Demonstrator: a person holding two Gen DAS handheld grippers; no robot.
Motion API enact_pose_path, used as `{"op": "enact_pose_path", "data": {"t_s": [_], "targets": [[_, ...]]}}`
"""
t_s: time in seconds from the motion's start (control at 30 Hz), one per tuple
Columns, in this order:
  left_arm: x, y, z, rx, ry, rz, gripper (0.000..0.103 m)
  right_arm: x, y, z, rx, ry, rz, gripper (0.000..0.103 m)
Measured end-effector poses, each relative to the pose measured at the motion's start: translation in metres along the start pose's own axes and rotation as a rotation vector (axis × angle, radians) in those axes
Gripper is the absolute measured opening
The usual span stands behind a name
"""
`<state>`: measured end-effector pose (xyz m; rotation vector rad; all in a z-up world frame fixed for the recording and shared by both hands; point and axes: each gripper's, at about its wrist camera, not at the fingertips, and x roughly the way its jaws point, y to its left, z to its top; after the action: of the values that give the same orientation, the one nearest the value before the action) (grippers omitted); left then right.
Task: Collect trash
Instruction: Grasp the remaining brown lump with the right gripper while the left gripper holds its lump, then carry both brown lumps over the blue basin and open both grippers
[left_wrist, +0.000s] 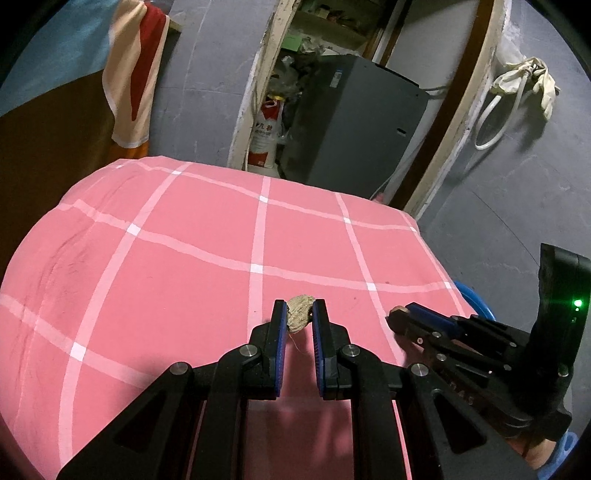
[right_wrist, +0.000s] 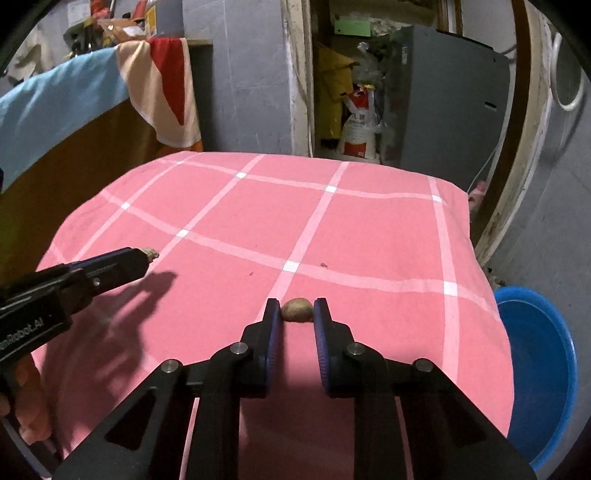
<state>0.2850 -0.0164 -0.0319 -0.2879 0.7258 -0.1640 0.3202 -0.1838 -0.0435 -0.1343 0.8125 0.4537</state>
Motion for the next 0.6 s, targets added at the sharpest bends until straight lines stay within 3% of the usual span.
{"op": "enact_pose_path", "data": {"t_s": [0.27, 0.6], "targets": [[-0.009, -0.027, 0.001, 0.042, -0.062, -0.055, 0.011, -0.056, -0.016, -0.002, 0.051, -0.201, 0.030, 0.016], [-0.036, -0.103, 0.017, 0.135, -0.233, -0.212, 0.011, -0.147, -0.043, -0.008, 0.071, -0.478, -0.090, 0.016]]}}
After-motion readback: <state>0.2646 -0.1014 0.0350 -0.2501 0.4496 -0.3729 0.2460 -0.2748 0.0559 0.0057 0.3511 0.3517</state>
